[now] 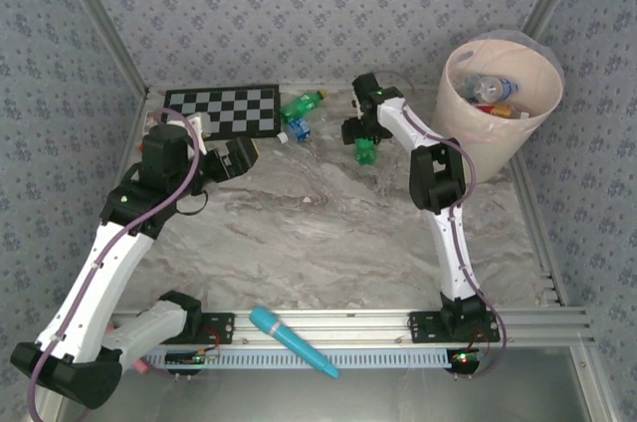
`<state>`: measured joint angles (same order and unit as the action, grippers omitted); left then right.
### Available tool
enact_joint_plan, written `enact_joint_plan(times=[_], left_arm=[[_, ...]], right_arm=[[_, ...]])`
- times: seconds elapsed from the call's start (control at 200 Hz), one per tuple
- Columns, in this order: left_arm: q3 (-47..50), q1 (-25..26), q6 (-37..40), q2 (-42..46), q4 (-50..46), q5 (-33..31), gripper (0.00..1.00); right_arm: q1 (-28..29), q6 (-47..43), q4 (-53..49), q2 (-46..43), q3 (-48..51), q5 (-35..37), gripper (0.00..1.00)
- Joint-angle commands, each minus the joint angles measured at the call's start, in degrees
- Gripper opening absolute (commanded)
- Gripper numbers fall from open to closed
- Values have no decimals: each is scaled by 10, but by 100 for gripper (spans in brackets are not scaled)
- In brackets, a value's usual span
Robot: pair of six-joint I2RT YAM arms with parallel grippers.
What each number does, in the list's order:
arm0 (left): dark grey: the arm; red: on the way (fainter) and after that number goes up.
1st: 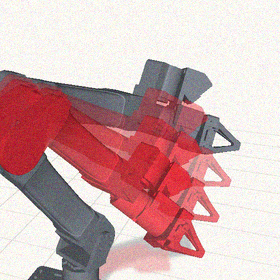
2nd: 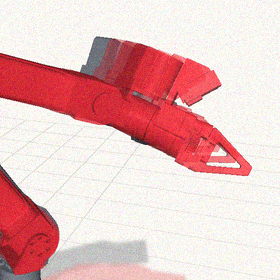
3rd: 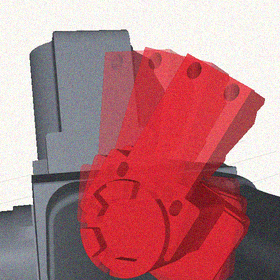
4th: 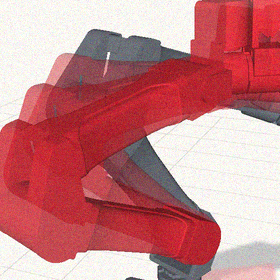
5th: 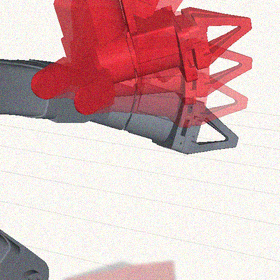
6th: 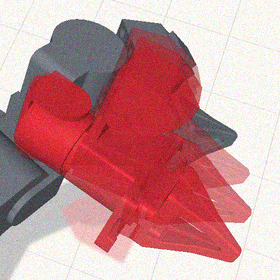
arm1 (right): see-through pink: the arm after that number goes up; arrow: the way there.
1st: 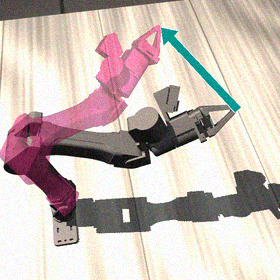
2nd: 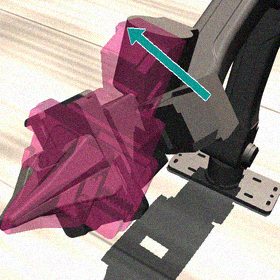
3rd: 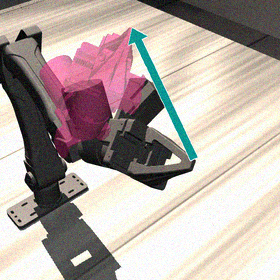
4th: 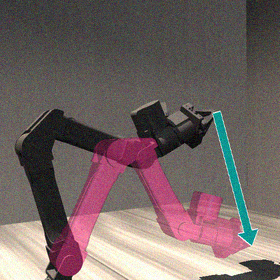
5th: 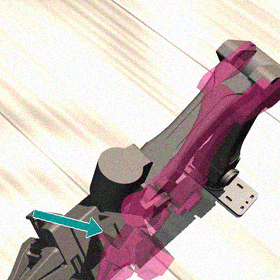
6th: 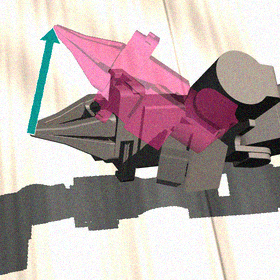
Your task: Put the plastic bottles in the bin
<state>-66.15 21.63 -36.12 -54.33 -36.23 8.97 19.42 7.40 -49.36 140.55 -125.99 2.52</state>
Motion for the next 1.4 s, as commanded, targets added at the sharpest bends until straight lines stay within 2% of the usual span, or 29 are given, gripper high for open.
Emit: enact_joint_plan(times=[0.0, 0.095, 0.23, 0.415, 0.585, 0.73, 1.035, 1.394], left_arm=[[1, 0, 1, 18, -9, 9, 100], [3, 0, 0, 21, -10, 8, 100], [6, 0, 0, 19, -3, 10, 100], [9, 1, -1, 10, 13, 23, 100], [11, 2, 1, 2, 39, 41, 100], [9, 14, 9, -10, 83, 79, 100], [-27, 45, 29, -48, 161, 126, 100], [-87, 58, 31, -92, 215, 167, 100]], right_arm=[[-2, 27, -33, 26, -27, 8, 81], [-1, 25, -37, 26, -20, 15, 78], [2, 15, -37, 14, -9, 30, 63], [17, -3, -32, -23, 4, 70, 56], [26, -9, -40, -65, 6, 80, 56], [33, -17, -52, -111, 13, 102, 56], [49, -41, -79, -244, 19, 156, 55], [38, -120, -122, -347, -30, 231, 54]])
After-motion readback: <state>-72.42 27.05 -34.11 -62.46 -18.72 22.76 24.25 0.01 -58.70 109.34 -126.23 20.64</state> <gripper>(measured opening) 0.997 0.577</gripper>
